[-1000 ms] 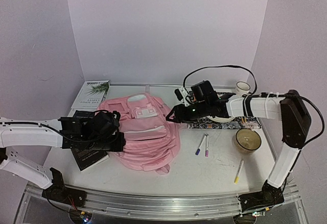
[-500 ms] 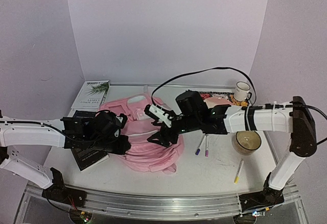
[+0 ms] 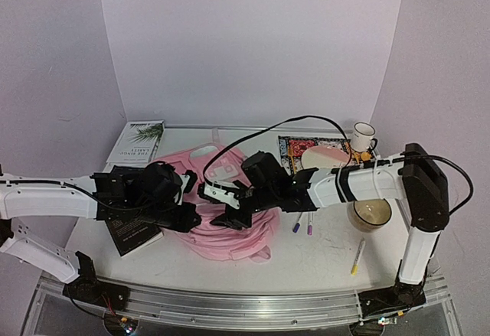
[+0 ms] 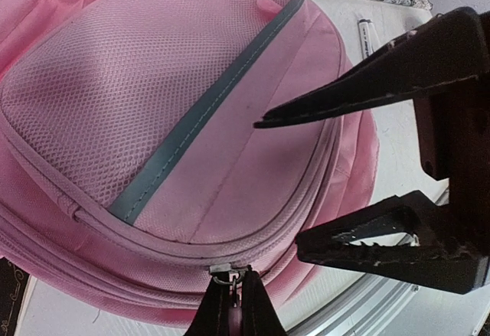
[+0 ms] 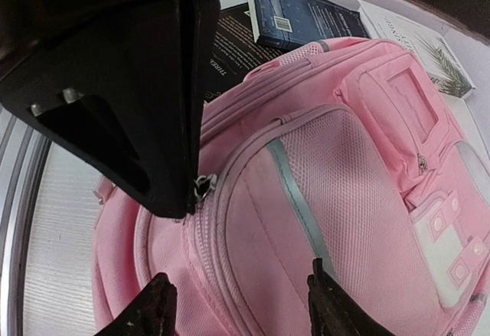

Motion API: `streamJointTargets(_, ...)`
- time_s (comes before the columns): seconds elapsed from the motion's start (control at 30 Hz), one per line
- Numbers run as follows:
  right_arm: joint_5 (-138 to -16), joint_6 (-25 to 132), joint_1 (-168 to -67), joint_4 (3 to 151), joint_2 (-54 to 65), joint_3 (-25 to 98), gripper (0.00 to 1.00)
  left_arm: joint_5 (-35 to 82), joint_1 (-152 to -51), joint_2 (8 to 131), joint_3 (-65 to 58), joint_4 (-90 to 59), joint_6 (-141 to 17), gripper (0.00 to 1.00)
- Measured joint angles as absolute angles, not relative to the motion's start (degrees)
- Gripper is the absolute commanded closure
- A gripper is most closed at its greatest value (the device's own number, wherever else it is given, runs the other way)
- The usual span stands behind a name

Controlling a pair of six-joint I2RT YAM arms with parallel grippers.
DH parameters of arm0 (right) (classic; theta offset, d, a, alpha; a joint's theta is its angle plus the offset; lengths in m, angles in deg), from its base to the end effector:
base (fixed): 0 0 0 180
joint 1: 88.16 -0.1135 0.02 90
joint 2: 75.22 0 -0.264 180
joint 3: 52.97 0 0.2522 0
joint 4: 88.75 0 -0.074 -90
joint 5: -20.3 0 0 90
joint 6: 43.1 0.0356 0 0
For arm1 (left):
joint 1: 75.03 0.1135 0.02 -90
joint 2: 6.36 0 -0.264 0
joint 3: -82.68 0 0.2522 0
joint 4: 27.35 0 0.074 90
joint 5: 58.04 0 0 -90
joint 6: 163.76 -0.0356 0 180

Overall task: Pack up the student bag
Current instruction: Pick up the upper front pocket of the student bag.

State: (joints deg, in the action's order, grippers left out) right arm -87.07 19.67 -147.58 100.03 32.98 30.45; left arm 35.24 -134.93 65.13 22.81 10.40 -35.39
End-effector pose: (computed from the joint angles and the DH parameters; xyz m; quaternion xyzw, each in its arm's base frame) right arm 0.2123 0.3801 0.2288 -0.6078 0.5120 0.2808 0.5382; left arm 0.1294 -0.2192 0.2299 0.1653 0.9228 -0.2449 0.2474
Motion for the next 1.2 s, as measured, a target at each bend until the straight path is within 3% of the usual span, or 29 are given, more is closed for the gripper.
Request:
streamJointTargets(0.07,-87.2,19.2,-147.6,100.2,34.0,31.5,0.56,34.7,-134.9,65.3,22.7,10.4,-35.8,1.00)
streamJointTargets(0.23,-88.7,18.0,-147.6,100.1,35.4,32.3,0.91,34.6,-134.9,65.3,22.7,10.4,-36.3,1.00)
streamJointTargets(0.33,-89.1,17.1,-147.9,99.9,35.4,32.3,0.98,35.1,-134.9,65.3,22.3,10.8,-36.4,1.00)
streamJointTargets(0.7,-89.2,14.4,-147.8,102.5,33.1,28.8,1.00,38.0,-131.6,66.1,19.4,17.0,-36.6,1.00)
streamJointTargets(0.9,-88.8,13.3,-147.8,103.3,31.8,27.6,0.99,35.8,-128.1,66.1,19.4,16.9,-36.1,0.95)
streamJointTargets(1.03,-88.8,13.3,-147.8,103.2,31.8,27.6,0.93,35.4,-127.6,66.7,19.4,16.9,-35.6,0.90)
streamJointTargets(1.2,-88.6,14.1,-147.6,102.4,31.7,27.6,0.76,37.5,-127.0,67.5,19.7,17.3,-35.1,0.81)
